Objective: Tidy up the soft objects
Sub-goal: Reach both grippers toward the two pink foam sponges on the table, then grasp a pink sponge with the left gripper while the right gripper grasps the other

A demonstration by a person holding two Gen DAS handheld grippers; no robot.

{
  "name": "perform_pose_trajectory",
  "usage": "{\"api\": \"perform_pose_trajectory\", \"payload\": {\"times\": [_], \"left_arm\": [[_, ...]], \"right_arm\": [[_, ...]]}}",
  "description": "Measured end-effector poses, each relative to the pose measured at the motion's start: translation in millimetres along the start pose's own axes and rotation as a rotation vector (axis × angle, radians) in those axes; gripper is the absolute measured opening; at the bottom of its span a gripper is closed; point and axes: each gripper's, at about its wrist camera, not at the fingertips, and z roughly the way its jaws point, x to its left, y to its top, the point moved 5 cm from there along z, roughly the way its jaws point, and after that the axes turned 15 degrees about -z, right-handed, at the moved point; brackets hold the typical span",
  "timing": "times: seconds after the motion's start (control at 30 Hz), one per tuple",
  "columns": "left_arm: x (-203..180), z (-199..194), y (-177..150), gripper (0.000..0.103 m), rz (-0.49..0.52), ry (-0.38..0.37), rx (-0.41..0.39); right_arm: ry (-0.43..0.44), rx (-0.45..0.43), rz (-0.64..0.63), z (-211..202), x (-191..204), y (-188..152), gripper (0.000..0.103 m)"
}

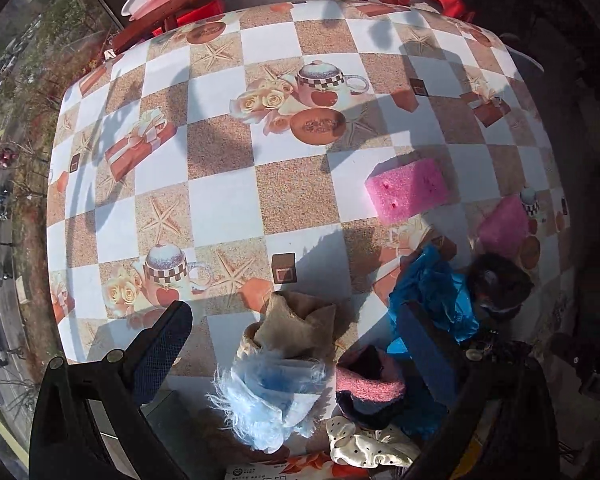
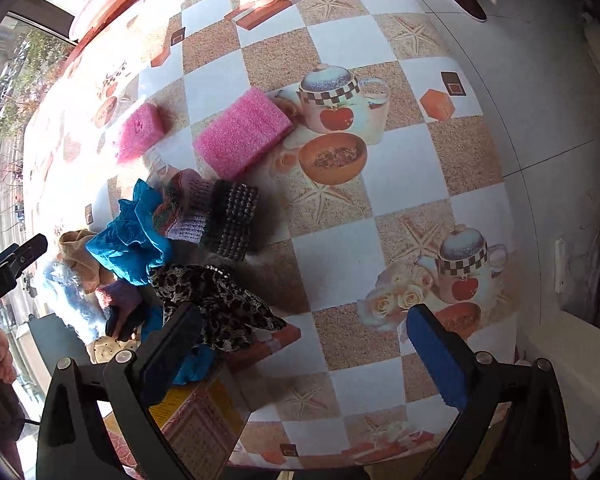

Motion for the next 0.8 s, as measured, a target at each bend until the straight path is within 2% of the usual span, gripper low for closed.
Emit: {"api": "perform_pose_trajectory", "payload": {"times": [0.03, 0.13, 0.23, 0.3, 0.47, 0.57, 0.6, 0.7, 0.8], "left_arm": [[-9, 3, 6, 0.102, -0.005, -0.017, 0.021], [-37, 13, 21, 0.102, -0.014, -0.058, 0.07], [-56, 28, 33, 0.102, -0.054, -0.075, 0.121], [-65, 36, 41, 0.102, -0.095, -0.079, 0.14], [-80, 60, 51, 0.102, -0.163, -0.031, 0.156], [-85, 71, 52, 0.102, -0.198, -0.004, 0.158], [-85, 74, 52, 0.102, -0.206, 0.001, 0.16], [-87, 85, 53, 0.102, -0.223, 0.029, 0.166], [-87, 99, 49, 0.102, -0.241, 0.051, 0.18]], "right_arm": [[-0.003, 0.008, -0.011, -14, 4, 15, 0.103], [-0.041, -0.022, -0.069, -12, 14, 49, 0.103], [-0.064, -0.055, -0.121, -2, 26, 67, 0.103], [-0.053, -0.073, -0.136, 18, 34, 65, 0.103], [-0.026, -0.063, -0.13, 44, 35, 75, 0.103], [-0.052, -0.091, -0.168, 45, 38, 85, 0.103], [-0.029, -0.066, -0.188, 55, 33, 83, 0.103], [-0.086, -0.109, -0.264, 50, 47, 104, 0.103], [-0.09, -0.106, -0.298, 63, 57, 122, 0.103]]}}
